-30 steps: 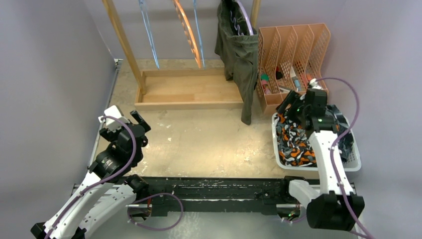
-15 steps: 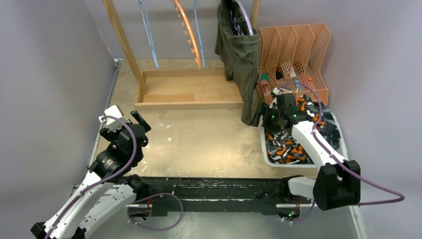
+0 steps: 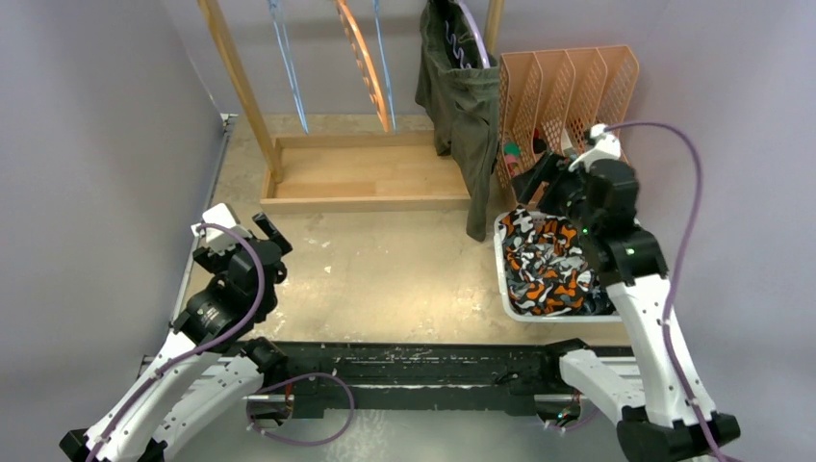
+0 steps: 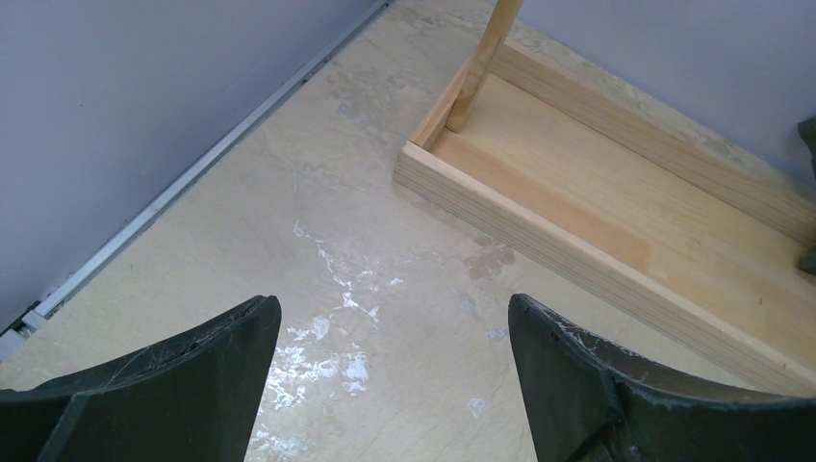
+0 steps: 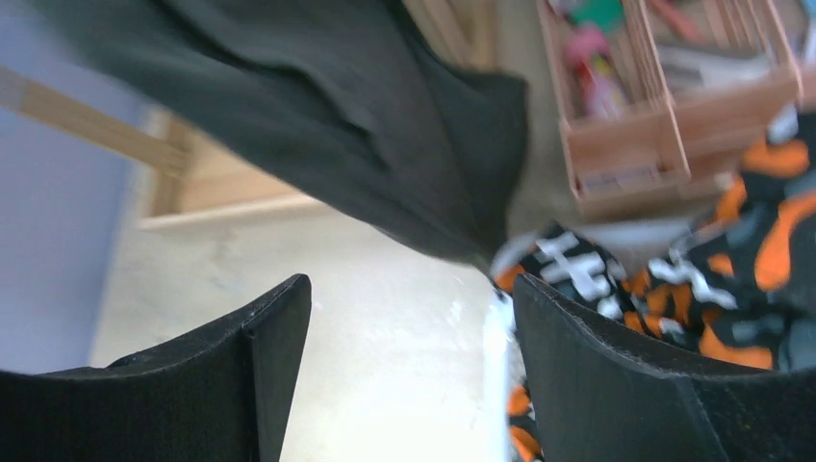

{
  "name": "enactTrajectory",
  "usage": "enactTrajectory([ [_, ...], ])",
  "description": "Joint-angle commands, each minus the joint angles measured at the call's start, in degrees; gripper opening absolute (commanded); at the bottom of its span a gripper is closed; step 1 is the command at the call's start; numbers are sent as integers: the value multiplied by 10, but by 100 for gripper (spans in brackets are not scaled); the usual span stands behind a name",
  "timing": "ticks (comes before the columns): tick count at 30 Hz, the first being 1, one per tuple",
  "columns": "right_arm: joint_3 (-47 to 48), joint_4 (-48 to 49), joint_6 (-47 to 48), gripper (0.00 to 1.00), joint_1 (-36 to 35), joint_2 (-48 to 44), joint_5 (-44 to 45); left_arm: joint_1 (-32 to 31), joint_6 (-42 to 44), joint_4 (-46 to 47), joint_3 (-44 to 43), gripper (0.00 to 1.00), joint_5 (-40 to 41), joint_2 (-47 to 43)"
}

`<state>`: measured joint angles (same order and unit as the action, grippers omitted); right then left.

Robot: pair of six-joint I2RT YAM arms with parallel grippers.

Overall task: Remove the shorts from the hanger
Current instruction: Place the shorts in the basket, then pick up the hanger from the clothes rod.

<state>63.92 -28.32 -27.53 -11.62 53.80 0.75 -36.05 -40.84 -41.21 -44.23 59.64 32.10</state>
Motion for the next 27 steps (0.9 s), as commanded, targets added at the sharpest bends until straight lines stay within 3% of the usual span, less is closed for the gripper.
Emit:
enactTrajectory([
  [1, 108, 47, 46, 77, -1, 16, -80, 2, 10, 18, -2, 88, 6, 4],
  [7, 264, 51, 86, 79, -1, 107, -69, 2, 20, 21, -2, 90, -11, 2],
  [12, 396, 41, 127, 81, -5, 196, -138, 2, 20, 19, -2, 92, -6, 3],
  [15, 469, 14, 133, 82, -13, 258, -127, 2, 20, 19, -3, 92, -8, 3],
  [24, 636, -30, 132, 84, -21, 395, -148, 2, 19, 18, -3, 93, -6, 4],
  [27, 672, -41, 138, 79, -33, 430, -148, 2, 18, 17, -3, 92, -6, 4],
])
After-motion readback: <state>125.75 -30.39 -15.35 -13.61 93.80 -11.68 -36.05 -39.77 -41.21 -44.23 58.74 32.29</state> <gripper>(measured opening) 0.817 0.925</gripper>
